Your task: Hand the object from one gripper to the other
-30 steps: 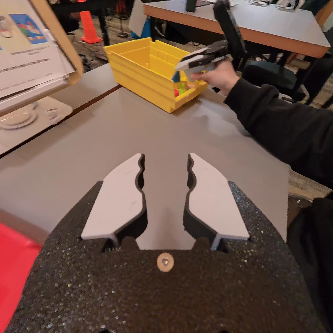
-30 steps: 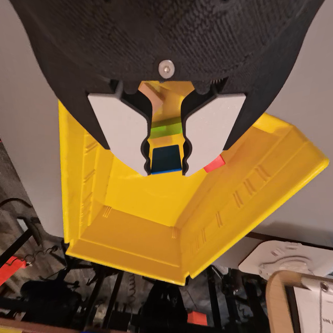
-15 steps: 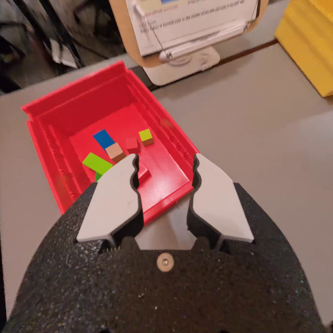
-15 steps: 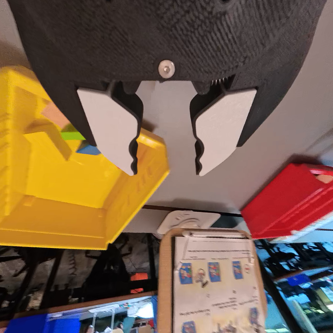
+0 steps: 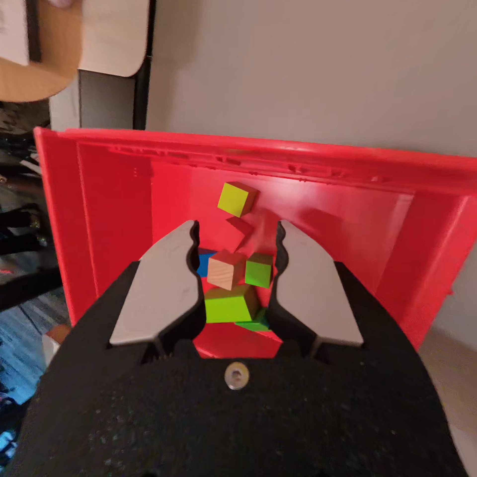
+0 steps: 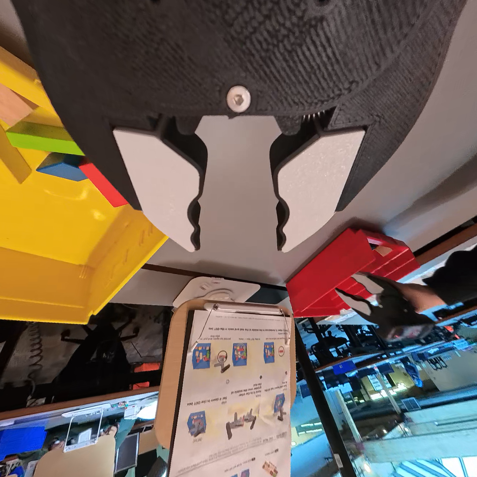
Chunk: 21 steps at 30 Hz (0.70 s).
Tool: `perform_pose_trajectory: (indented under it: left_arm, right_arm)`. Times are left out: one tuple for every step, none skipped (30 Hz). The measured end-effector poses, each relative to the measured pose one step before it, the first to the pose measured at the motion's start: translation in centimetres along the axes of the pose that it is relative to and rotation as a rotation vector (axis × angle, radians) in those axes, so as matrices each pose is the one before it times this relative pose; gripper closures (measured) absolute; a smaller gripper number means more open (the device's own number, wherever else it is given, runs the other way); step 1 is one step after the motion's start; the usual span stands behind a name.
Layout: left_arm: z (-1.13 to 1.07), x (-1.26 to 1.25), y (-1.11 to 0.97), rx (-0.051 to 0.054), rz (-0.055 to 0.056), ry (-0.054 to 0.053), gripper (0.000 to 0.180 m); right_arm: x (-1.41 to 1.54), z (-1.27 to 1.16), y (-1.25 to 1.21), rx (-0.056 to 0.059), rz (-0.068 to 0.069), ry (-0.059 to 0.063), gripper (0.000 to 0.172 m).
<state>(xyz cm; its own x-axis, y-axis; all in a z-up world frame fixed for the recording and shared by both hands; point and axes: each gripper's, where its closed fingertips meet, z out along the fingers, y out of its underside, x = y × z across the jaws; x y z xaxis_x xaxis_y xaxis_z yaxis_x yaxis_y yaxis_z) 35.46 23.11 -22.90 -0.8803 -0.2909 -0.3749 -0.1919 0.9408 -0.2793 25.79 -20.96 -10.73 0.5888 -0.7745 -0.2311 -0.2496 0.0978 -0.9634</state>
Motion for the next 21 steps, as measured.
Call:
perform_pose_trajectory:
  left_arm:
    - [0.526, 0.029, 0.042, -0.0206, 0.0401, 0.0217, 0.124]
    - [0.495, 0.028, -0.005, -0.0170, 0.0477, 0.0202, 0.125]
    - [0.516, -0.163, 0.082, -0.0215, 0.0474, 0.0076, 0.126]
    - [0.500, -0.033, 0.161, -0.0258, 0.0405, 0.0180, 0.128]
    - [0.468, 0.036, 0.161, -0.0253, 0.0329, 0.0241, 0.128]
    - [0.417, -0.097, 0.082, -0.0195, 0.0275, 0.0140, 0.129]
    - [0.366, 0.024, 0.029, -0.0133, 0.0225, 0.0206, 0.130]
    - [0.345, 0.059, 0.022, -0.0109, 0.0152, 0.0227, 0.130]
    - [0.316, -0.065, -0.011, -0.0073, 0.0095, 0.0136, 0.131]
    - [0.248, 0.055, -0.050, -0.0023, 0.0081, 0.0182, 0.132]
    - [0.219, 0.102, -0.057, -0.0011, 0.0090, 0.0186, 0.132]
    - [0.218, -0.033, 0.010, -0.0040, 0.0109, 0.0062, 0.133]
    - [0.213, -0.088, 0.084, -0.0075, 0.0133, 0.0005, 0.135]
    - [0.209, -0.136, 0.140, -0.0097, 0.0104, -0.0042, 0.136]
    - [0.223, -0.101, 0.116, -0.0078, 0.0026, -0.0028, 0.139]
    - [0.244, 0.056, 0.039, 0.0003, -0.0052, 0.0062, 0.141]
    - [0.259, 0.108, -0.023, 0.0073, -0.0106, 0.0064, 0.144]
    - [0.166, -0.031, -0.042, 0.0111, -0.0146, -0.0051, 0.146]
    - [-0.061, -0.021, -0.071, 0.0168, -0.0177, -0.0051, 0.148]
    - [-0.227, 0.126, -0.202, 0.0286, -0.0239, 0.0044, 0.151]
    - [-0.335, -0.248, -0.098, 0.0210, -0.0372, -0.0208, 0.153]
  right_arm:
    - [0.129, -0.059, -0.057, 0.0055, 0.0050, -0.0002, 0.114]
    - [0.155, -0.009, 0.018, 0.0002, 0.0043, 0.0008, 0.114]
    - [0.162, 0.015, 0.071, -0.0025, 0.0033, 0.0019, 0.115]
    - [0.155, 0.033, 0.065, -0.0007, 0.0025, 0.0034, 0.115]
    - [0.101, 0.059, 0.067, 0.0004, 0.0003, 0.0006, 0.115]
    - [0.054, 0.097, 0.130, -0.0036, -0.0003, -0.0035, 0.115]
    - [0.085, 0.109, 0.202, -0.0068, 0.0007, -0.0021, 0.115]
    - [0.131, 0.103, 0.212, -0.0063, 0.0021, 0.0006, 0.115]
    - [0.135, 0.098, 0.185, -0.0052, 0.0034, 0.0006, 0.115]
    - [0.094, 0.085, 0.151, -0.0036, 0.0029, -0.0011, 0.115]
    - [0.086, 0.079, 0.112, -0.0019, 0.0025, -0.0017, 0.115]
    - [0.078, 0.072, 0.091, -0.0013, 0.0011, -0.0013, 0.115]
    - [0.092, 0.069, 0.120, -0.0034, -0.0001, 0.0004, 0.116]
    - [0.080, 0.070, 0.143, -0.0057, -0.0007, 0.0011, 0.116]
    - [0.053, 0.082, 0.112, -0.0044, -0.0017, 0.0005, 0.116]
    - [0.004, 0.088, 0.091, -0.0030, -0.0024, -0.0014, 0.117]
    - [-0.019, 0.092, 0.083, -0.0030, -0.0010, -0.0016, 0.117]
    - [-0.045, 0.089, 0.092, -0.0025, -0.0008, -0.0022, 0.117]
    - [-0.058, 0.109, 0.067, -0.0009, -0.0024, -0.0045, 0.117]
    - [-0.036, 0.128, 0.103, -0.0007, -0.0007, -0.0054, 0.117]
    - [-0.043, 0.125, 0.179, -0.0038, 0.0063, -0.0057, 0.117]
